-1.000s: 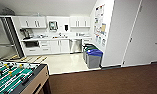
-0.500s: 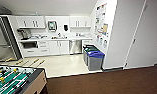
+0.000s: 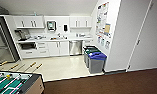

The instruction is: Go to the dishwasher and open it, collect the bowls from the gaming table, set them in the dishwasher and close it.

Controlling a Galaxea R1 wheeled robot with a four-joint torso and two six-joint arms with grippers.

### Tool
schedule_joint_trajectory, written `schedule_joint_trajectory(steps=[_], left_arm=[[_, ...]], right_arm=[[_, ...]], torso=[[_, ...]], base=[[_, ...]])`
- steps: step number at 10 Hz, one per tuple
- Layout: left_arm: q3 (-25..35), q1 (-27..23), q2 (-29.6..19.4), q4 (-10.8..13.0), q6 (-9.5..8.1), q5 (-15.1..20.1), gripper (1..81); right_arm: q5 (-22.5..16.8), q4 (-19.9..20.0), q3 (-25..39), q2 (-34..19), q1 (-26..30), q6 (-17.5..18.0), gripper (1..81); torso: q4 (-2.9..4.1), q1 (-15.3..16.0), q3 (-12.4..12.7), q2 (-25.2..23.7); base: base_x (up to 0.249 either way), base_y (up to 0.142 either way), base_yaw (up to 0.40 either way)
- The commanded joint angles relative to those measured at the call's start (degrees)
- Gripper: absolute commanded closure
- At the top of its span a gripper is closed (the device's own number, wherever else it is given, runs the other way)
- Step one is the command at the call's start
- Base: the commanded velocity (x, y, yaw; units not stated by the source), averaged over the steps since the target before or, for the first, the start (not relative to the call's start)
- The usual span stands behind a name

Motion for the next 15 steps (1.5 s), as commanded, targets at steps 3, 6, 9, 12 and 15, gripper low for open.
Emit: schedule_joint_trajectory(steps=[3,6,9,12,15], left_arm=[[0.62,-2.91,-0.91,0.73,0.26,3.06,1.0],[0.62,-2.91,-1.0,0.64,0.17,2.97,1.0],[0.62,-2.91,-1.0,0.64,0.26,2.97,1.0],[0.62,-2.91,-1.0,0.64,0.26,2.97,1.0],[0.62,-2.91,-1.0,0.64,0.25,2.97,1.0]], right_arm=[[-2.73,0.57,0.3,-1.18,2.43,-0.22,1.0],[-2.73,0.57,0.3,-1.09,2.43,-0.22,1.0],[-2.73,0.48,0.22,-1.09,2.43,-0.22,1.0],[-2.73,0.48,0.22,-1.01,2.51,-0.22,1.0],[-3.08,0.31,0.22,-0.83,3.04,-0.22,1.0]], torso=[[0.0,0.0,0.0,0.0],[0.0,0.0,0.0,0.0],[0.0,0.0,0.0,0.0],[0.0,0.0,0.0,0.0],[0.0,0.0,0.0,0.0]], base=[[0.255,0.0,0.0],[0.255,0.0,0.0],[0.255,0.0,0.0],[0.255,0.0,0.0],[0.255,0.0,0.0]])
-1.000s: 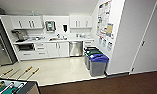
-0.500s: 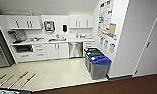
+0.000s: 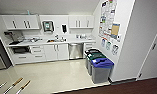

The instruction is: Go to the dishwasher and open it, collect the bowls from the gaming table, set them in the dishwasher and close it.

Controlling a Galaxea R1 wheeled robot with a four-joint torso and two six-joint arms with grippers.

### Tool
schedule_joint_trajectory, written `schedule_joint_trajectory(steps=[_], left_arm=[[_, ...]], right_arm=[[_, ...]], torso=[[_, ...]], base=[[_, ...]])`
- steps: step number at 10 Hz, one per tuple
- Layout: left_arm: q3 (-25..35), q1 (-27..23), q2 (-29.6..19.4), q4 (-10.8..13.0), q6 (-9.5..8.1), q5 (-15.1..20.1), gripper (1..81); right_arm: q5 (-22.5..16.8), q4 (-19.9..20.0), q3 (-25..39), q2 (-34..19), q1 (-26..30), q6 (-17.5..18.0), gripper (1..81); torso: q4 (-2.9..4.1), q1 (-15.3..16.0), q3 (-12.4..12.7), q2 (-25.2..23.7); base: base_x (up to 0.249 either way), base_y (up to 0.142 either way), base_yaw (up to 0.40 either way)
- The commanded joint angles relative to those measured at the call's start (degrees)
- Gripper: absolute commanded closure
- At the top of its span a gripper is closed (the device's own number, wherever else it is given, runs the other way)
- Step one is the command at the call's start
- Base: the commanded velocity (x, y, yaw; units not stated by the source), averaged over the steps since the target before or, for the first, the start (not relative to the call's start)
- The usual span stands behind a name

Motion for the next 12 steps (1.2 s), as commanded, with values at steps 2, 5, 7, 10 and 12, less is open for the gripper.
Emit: schedule_joint_trajectory(steps=[2,5,7,10,12], left_arm=[[0.36,-2.89,-1.02,0.64,0.26,3.05,1.0],[0.27,-2.89,-0.67,0.73,0.25,3.05,1.0],[0.35,-2.89,-0.85,0.73,0.26,3.05,1.0],[0.27,-2.89,-0.85,0.73,0.26,3.05,1.0],[0.27,-2.89,-0.85,0.73,0.26,3.05,1.0]], right_arm=[[-3.01,0.31,0.51,-0.83,2.91,-0.31,1.0],[-3.01,0.31,0.51,-1.0,2.82,-0.31,1.0],[-3.01,0.31,0.51,-1.0,2.82,-0.31,1.0],[-3.01,0.4,0.07,-0.92,2.73,-0.22,1.0],[-3.01,0.4,0.07,-0.92,2.73,-0.22,1.0]], torso=[[0.0,0.0,0.0,0.0],[0.0,0.0,0.0,0.0],[0.0,0.02,0.0,0.0],[0.0,0.0,0.0,0.0],[0.0,0.02,0.0,0.0]], base=[[0.255,0.0,0.0],[0.255,0.0,0.0],[0.255,0.0,0.0],[0.255,0.0,0.0],[0.25,0.0,0.0]])
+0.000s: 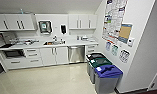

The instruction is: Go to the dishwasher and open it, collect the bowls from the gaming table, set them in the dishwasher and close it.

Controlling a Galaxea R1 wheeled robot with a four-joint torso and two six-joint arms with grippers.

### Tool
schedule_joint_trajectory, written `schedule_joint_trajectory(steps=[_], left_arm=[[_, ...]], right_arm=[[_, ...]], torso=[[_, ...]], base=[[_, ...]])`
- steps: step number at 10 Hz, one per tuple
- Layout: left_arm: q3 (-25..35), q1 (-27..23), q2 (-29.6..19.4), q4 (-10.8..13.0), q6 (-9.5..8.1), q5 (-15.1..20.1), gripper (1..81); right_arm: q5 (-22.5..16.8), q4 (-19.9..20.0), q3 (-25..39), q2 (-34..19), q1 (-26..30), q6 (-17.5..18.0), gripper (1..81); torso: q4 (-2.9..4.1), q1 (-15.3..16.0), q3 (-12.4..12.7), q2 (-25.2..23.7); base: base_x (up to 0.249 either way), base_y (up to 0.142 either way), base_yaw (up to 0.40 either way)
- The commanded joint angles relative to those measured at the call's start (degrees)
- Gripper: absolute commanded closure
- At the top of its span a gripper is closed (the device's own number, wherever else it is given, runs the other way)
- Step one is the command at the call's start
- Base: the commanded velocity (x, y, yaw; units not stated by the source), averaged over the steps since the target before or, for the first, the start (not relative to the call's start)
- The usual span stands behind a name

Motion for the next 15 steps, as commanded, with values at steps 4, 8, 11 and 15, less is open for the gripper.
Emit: schedule_joint_trajectory(steps=[4,8,11,15], left_arm=[[0.58,-2.91,-0.91,0.73,0.26,3.02,1.0],[0.58,-2.91,-0.82,0.64,0.26,3.02,1.0],[0.58,-2.91,-0.82,0.65,0.26,3.19,1.0],[0.58,-2.91,-0.82,0.73,0.26,3.29,1.0]], right_arm=[[-2.95,0.42,0.3,-0.73,2.63,-0.22,1.0],[-2.95,0.33,0.04,-0.82,2.63,-0.31,1.0],[-2.95,0.33,0.04,-0.73,2.63,-0.31,1.0],[-2.95,0.33,0.04,-0.64,2.63,-0.31,1.0]], torso=[[0.0,0.05,0.0,0.02],[0.0,0.05,-0.02,0.04],[0.0,0.07,-0.02,0.06],[0.0,0.07,-0.02,0.06]], base=[[0.232,0.0,0.0],[0.195,0.0,0.0],[0.167,0.0,0.0],[0.124,0.0,0.0]])
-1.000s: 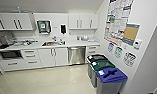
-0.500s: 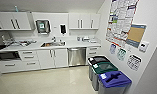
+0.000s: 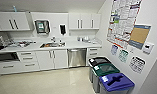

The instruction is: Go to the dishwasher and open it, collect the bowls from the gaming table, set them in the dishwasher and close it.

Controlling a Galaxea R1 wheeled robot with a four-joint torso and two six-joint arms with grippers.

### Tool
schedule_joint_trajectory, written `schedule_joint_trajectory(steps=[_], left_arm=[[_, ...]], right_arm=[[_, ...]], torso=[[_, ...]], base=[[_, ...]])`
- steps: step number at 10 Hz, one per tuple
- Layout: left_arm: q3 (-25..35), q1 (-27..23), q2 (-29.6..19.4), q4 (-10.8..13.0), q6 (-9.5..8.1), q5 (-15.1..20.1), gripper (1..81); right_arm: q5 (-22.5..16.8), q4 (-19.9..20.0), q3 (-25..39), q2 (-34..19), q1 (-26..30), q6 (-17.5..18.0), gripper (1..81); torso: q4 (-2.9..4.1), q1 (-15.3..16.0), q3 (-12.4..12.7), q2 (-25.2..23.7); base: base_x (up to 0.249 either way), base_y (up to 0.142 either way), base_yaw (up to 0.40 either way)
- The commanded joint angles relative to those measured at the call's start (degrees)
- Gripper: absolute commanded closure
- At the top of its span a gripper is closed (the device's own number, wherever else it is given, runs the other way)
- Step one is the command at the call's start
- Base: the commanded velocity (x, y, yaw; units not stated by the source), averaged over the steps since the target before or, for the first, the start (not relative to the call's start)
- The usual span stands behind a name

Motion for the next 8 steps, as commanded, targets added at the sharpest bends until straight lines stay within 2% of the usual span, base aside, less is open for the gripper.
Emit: schedule_joint_trajectory(steps=[1,4,8], left_arm=[[0.6,-2.89,-0.74,0.71,0.26,3.26,1.0],[0.6,-2.89,-0.82,0.71,0.26,3.18,1.0],[0.6,-2.89,-0.82,0.62,0.26,3.09,1.0]], right_arm=[[-2.92,0.33,0.33,-0.9,2.17,-0.31,1.0],[-2.92,0.33,0.33,-0.9,2.17,-0.31,1.0],[-2.92,0.33,0.33,-0.99,2.08,-0.31,1.0]], torso=[[0.0,0.0,0.0,0.0],[0.0,-0.05,0.0,0.0],[0.0,-0.11,0.02,-0.02]], base=[[0.108,0.0,0.0],[0.118,0.0,0.0],[0.167,0.0,0.0]])
